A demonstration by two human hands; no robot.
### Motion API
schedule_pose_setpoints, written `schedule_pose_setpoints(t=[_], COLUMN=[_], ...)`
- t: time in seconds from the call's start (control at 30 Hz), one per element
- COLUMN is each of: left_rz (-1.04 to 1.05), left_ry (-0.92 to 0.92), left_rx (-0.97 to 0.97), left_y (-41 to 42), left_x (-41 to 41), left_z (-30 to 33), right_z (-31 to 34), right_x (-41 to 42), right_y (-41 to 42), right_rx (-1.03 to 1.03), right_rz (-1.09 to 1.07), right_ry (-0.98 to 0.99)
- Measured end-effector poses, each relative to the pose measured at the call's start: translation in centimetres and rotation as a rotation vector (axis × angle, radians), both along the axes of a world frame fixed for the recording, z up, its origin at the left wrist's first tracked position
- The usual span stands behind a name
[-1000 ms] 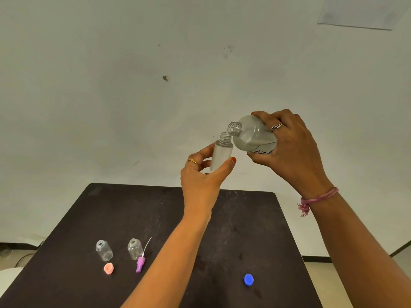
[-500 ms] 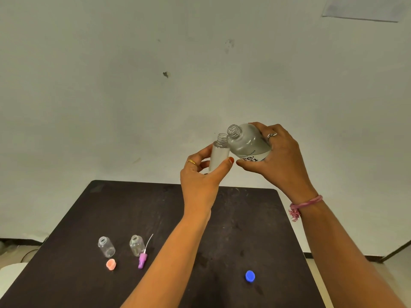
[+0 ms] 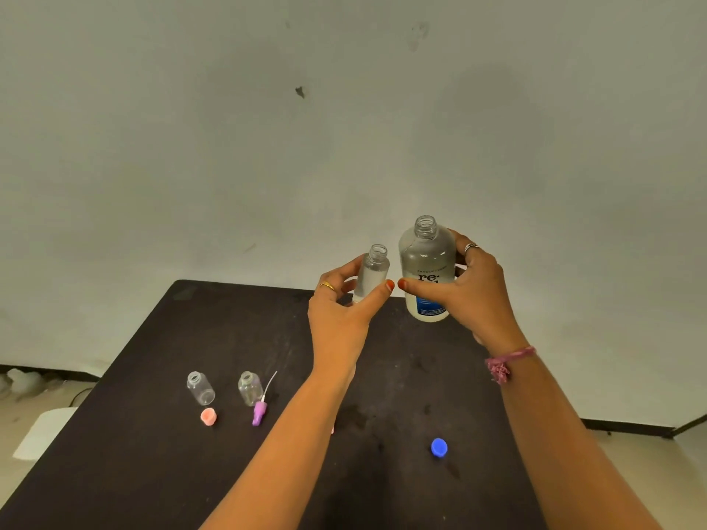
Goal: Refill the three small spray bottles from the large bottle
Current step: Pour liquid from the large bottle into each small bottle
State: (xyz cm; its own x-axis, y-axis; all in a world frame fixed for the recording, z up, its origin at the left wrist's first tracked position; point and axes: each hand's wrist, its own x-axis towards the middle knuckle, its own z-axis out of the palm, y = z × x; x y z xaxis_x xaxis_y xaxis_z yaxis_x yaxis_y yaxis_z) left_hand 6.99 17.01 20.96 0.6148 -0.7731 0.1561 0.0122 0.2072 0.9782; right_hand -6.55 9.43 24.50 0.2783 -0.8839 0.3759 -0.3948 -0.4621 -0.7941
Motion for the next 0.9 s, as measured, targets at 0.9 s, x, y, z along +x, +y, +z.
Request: schedule_pose_setpoints(t=[0.9], left_rz=[-0.11], left_ry=[-0.065], left_rx=[0.506], left_y=[3.9], left_x=[10.0], left_z=[-16.1], right_z=[-14.0], right_x=[7.6], right_y=[4.1], right_rx=[0.269], right_rz=[-0.183], right_ry=[-0.077])
